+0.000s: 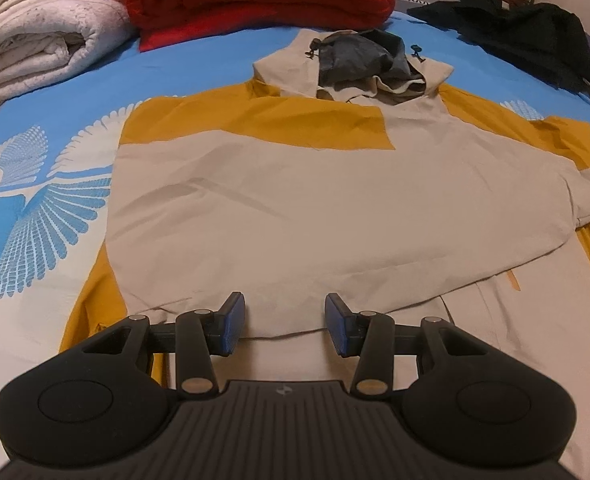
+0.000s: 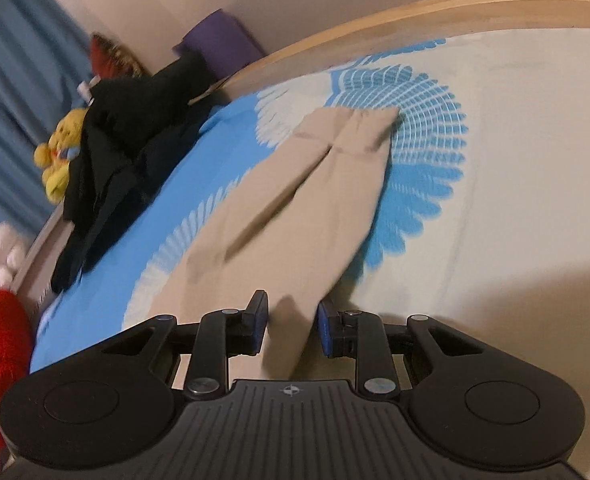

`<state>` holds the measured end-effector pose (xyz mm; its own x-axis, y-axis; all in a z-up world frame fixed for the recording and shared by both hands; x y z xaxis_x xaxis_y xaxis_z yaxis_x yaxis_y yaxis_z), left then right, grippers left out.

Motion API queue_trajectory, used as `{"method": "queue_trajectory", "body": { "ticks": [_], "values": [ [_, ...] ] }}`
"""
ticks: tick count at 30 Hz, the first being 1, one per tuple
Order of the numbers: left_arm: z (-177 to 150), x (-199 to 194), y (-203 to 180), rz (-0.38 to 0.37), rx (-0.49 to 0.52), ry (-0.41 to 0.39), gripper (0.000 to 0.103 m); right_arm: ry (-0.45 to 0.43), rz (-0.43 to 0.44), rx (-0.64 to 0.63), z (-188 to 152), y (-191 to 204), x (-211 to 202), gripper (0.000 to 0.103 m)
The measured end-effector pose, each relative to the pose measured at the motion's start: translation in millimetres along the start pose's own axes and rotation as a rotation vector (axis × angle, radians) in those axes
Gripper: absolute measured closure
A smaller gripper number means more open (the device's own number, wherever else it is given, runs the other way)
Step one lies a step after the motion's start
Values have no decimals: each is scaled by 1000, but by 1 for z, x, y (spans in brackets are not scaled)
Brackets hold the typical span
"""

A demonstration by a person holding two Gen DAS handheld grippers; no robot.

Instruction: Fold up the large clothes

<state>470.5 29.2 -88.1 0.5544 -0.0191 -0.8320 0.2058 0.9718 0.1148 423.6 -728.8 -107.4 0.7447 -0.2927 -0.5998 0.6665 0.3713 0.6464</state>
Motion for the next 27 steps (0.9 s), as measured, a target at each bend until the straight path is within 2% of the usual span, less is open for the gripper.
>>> {"method": "queue_trajectory", "body": {
  "ticks": [2, 5, 6, 7, 8, 11, 13, 15, 18, 22, 24, 25, 26, 27],
  "values": [
    [1, -1, 3, 3, -2, -1, 54, -26, -19, 17, 12, -2, 8, 77],
    [3, -4, 10, 8, -16, -7, 54, -60, -95, -27, 24, 4, 17, 80],
    [4, -5, 12, 8, -24, -10, 54, -63, -120, -44, 27, 8, 19, 83],
    [5, -7, 16, 9, -35, -14, 54, -71, -146, -59, 30, 13, 20, 91],
    [7, -9, 19, 8, -47, -18, 54, -87, -159, -78, 32, 21, 18, 96],
    [10, -14, 31, 6, -90, -31, 54, -170, -167, -214, 29, 63, 1, 98],
    [13, -18, 40, 1, -122, -35, 54, -217, -127, -310, 14, 101, -20, 99],
    [16, -25, 51, 0, -160, -48, 54, -224, -50, -394, -11, 139, -45, 100],
    [18, -41, 78, 17, -248, -85, 54, -227, 121, -600, -74, 204, -102, 100],
    [15, -57, 112, 38, -330, -109, 54, -88, 405, -763, -185, 270, -186, 99],
    [12, -62, 126, 37, -365, -110, 54, 66, 555, -810, -242, 294, -222, 95],
    [11, -65, 133, 34, -386, -113, 54, 177, 629, -833, -274, 305, -240, 92],
    [10, -68, 139, 28, -403, -116, 54, 284, 679, -853, -300, 311, -253, 80],
    [9, -70, 143, 22, -420, -120, 54, 394, 715, -865, -324, 314, -265, 74]
  ]
}}
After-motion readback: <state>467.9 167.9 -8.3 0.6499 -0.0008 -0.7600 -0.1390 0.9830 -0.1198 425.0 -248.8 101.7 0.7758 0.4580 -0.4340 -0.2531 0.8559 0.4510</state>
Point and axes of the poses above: each gripper's, at about its wrist camera, not at the fingertips, and x roughly the way its jaws point, y to its left, z to its top, the point moved 3 cm from there along x, roughly the way its jaws point, and after that the axes turned 8 degrees about x, right-handed, at the moved point
